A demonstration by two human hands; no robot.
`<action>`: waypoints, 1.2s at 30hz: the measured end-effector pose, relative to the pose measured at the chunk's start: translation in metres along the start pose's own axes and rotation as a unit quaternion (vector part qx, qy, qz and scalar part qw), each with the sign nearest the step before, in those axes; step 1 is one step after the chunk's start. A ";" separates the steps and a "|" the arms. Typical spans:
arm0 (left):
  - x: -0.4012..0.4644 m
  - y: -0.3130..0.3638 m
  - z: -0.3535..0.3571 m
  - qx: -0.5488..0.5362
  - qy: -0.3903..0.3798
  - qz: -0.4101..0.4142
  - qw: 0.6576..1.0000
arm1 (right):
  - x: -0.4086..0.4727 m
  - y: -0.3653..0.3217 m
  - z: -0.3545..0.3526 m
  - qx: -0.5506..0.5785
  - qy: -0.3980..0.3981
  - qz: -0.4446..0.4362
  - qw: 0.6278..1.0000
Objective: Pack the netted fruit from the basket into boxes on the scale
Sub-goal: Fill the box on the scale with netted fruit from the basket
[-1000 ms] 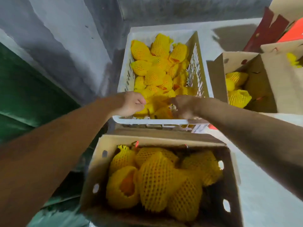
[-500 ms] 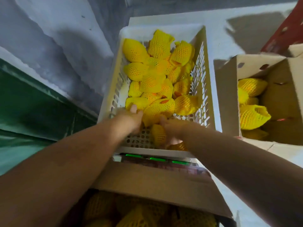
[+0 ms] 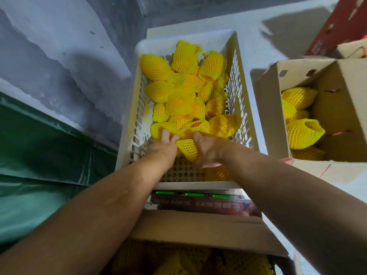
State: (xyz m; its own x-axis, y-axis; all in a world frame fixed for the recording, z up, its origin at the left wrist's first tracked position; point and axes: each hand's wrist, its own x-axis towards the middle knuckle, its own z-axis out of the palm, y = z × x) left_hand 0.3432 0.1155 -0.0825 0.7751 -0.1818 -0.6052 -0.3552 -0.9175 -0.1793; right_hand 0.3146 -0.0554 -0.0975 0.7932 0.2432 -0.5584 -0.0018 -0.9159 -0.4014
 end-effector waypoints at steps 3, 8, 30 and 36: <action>0.002 -0.002 0.003 -0.046 0.050 -0.021 0.997 | -0.001 0.001 0.001 0.022 0.004 0.011 1.000; 0.003 -0.002 0.008 -0.091 -0.022 -0.075 0.993 | 0.002 0.002 0.001 0.084 -0.006 0.022 0.996; 0.005 -0.013 0.006 -0.063 0.068 0.003 0.996 | 0.011 0.001 -0.004 0.403 0.049 0.070 0.911; 0.002 -0.029 -0.008 -0.184 0.073 0.001 0.980 | 0.017 0.008 -0.002 0.362 0.060 0.093 0.925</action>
State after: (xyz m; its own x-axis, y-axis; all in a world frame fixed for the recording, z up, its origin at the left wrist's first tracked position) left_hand 0.3590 0.1387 -0.0725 0.8502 -0.2083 -0.4835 -0.1650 -0.9776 0.1309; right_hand 0.3293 -0.0593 -0.1093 0.7998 0.0262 -0.5997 -0.5186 -0.4729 -0.7123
